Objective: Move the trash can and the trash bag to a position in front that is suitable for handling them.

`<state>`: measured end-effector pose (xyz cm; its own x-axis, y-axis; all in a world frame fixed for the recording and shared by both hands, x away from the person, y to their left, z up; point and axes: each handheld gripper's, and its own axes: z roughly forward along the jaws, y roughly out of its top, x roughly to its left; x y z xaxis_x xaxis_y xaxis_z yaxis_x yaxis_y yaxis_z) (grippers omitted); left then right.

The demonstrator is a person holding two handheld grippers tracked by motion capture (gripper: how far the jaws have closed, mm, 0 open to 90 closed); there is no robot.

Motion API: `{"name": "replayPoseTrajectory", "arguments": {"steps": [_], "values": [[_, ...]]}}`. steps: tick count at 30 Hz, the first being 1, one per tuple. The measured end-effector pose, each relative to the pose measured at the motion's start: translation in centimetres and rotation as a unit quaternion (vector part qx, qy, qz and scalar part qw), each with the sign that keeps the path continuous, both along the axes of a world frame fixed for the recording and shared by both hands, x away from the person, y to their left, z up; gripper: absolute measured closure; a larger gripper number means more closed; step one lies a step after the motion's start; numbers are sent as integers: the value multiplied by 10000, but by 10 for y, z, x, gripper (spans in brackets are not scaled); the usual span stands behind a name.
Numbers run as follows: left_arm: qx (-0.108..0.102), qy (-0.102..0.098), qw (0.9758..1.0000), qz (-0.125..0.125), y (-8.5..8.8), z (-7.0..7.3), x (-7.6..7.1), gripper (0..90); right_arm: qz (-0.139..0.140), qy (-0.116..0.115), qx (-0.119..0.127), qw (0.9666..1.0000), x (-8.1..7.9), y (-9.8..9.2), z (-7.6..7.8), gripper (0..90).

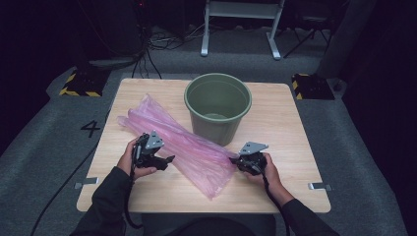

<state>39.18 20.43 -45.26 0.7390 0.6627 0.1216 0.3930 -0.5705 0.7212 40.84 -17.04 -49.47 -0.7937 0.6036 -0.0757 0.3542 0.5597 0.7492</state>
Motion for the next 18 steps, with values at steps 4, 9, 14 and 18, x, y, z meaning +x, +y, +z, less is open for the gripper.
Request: {"name": "replayPoseTrajectory", "arguments": {"steps": [4, 9, 14, 18], "values": [[206, -69, 9998, 49, 10, -7, -5, 201, -257, -15, 14, 9997, 9, -12, 0, 808], [332, -146, 9993, 30, 5, -11, -3, 183, -440, -57, -32, 9990, 19, -28, 1, 804], [508, -198, 9985, -8, -8, -15, 4, 173, -522, -84, -125, 9985, 29, -43, 1, 776], [561, -70, 9981, -238, -24, -20, 10, 172, -640, 45, 15, 9979, 38, -56, 1, 774]]}}
